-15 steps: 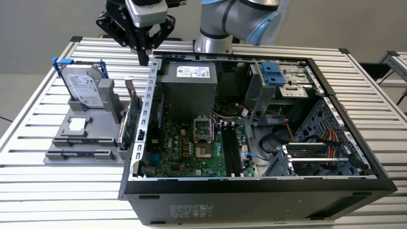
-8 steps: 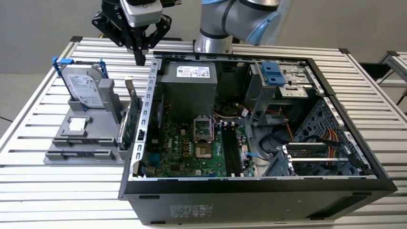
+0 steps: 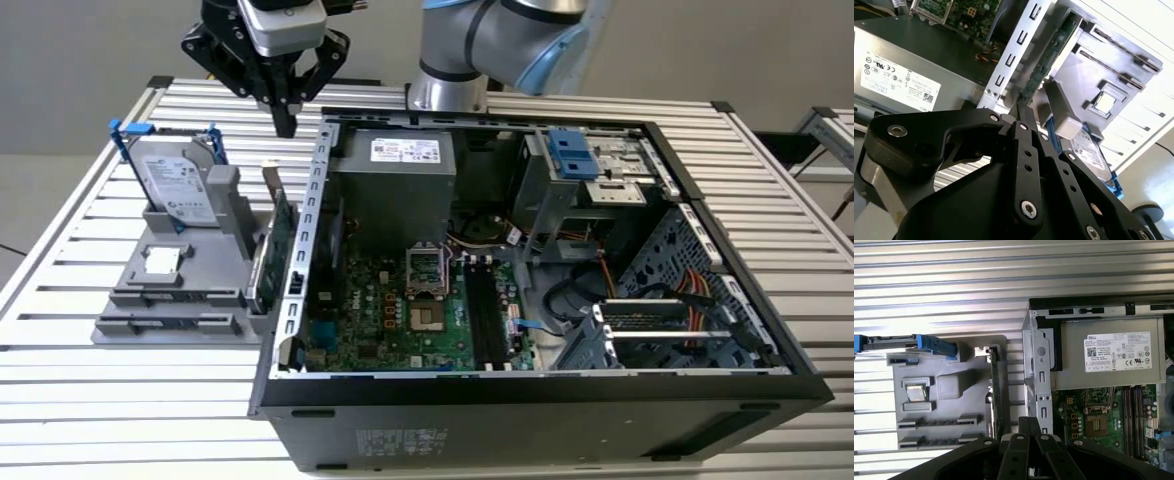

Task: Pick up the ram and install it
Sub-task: 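Reach for the ram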

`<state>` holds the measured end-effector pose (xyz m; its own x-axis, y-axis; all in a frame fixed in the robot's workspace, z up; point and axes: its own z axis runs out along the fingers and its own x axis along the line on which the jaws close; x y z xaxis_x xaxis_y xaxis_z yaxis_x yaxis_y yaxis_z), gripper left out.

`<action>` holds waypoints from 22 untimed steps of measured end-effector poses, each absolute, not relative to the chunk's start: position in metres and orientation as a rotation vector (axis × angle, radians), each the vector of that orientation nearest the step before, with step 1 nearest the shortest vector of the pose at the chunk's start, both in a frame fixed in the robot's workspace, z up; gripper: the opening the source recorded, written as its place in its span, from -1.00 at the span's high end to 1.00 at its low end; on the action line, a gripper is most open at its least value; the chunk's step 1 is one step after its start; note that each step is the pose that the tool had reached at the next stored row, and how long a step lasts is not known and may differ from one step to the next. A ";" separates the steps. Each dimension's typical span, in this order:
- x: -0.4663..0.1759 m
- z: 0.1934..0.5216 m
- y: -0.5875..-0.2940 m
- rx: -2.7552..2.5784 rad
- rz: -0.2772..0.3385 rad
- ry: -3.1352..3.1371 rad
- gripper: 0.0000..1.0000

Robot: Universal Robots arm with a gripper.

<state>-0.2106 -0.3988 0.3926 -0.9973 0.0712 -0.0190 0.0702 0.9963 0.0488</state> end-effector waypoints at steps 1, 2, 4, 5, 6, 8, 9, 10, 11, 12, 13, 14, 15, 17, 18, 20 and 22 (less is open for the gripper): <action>-0.211 0.393 -0.399 0.110 0.075 3.118 1.00; -0.212 0.393 -0.399 0.110 0.075 3.118 1.00; -0.214 0.393 -0.399 0.110 0.075 3.118 1.00; -0.215 0.393 -0.399 0.110 0.075 3.118 1.00; -0.216 0.393 -0.399 0.110 0.075 3.118 1.00; -0.217 0.393 -0.399 0.110 0.075 3.118 1.00; -0.218 0.393 -0.399 0.110 0.075 3.118 1.00; -0.219 0.393 -0.399 0.110 0.075 3.118 1.00; -0.220 0.393 -0.399 0.111 0.075 3.118 1.00; -0.221 0.393 -0.399 0.110 0.075 3.118 1.00; -0.222 0.393 -0.399 0.110 0.075 3.118 1.00; -0.223 0.393 -0.399 0.110 0.075 3.118 1.00; -0.224 0.393 -0.399 0.110 0.075 3.118 1.00; -0.226 0.393 -0.399 0.110 0.075 3.118 1.00; -0.226 0.393 -0.399 0.110 0.075 3.118 1.00; -0.228 0.393 -0.399 0.110 0.075 3.118 1.00; -0.230 0.393 -0.399 0.110 0.075 3.118 1.00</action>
